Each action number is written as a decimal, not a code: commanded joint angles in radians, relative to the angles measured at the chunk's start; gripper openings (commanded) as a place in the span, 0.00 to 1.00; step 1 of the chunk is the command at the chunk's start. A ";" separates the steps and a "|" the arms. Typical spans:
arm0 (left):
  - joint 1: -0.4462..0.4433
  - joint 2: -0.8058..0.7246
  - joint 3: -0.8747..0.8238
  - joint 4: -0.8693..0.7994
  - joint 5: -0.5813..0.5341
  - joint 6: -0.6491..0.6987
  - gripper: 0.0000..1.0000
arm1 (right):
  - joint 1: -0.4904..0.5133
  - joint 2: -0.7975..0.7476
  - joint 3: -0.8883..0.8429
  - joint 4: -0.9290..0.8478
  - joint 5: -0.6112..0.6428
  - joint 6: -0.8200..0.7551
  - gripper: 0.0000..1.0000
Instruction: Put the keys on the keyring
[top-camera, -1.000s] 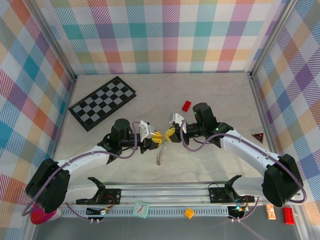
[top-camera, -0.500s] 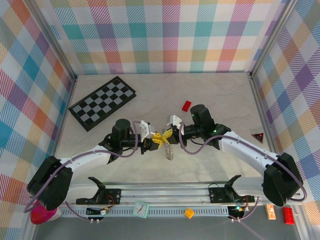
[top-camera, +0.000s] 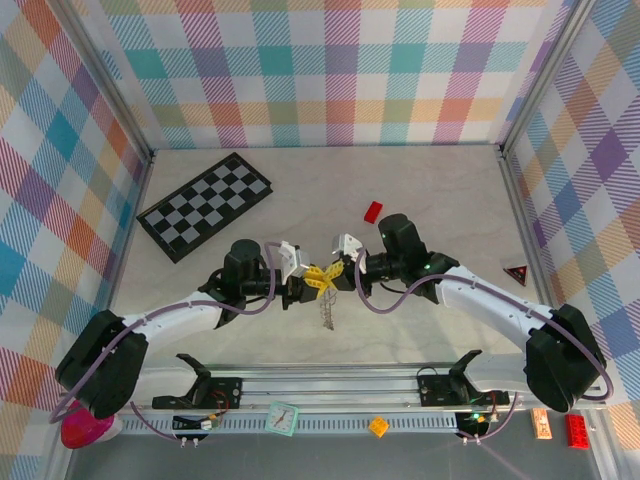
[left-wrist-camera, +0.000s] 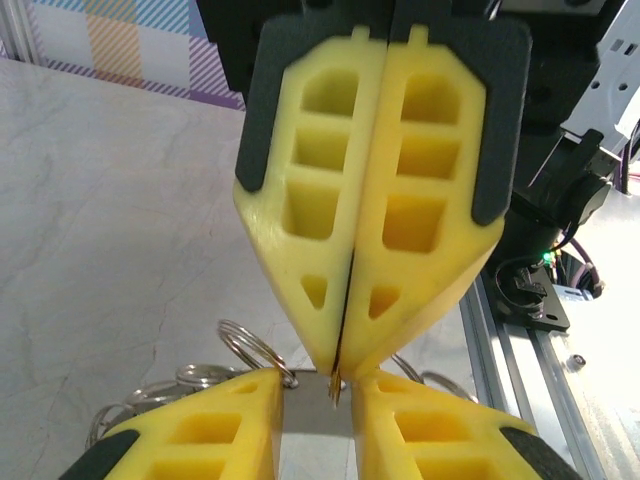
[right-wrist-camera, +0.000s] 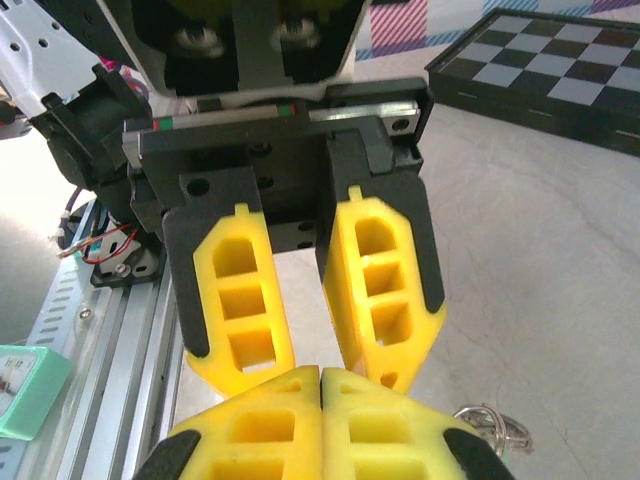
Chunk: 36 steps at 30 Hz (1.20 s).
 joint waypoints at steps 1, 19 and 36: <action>-0.006 -0.015 0.008 0.044 0.035 0.013 0.23 | 0.008 -0.003 0.004 -0.002 -0.029 -0.019 0.00; -0.018 -0.086 0.125 -0.330 -0.242 0.060 0.00 | 0.000 -0.175 -0.039 0.004 0.255 0.087 0.54; -0.066 -0.016 0.542 -0.995 -0.596 -0.810 0.00 | 0.158 0.031 -0.225 0.488 0.399 0.209 0.33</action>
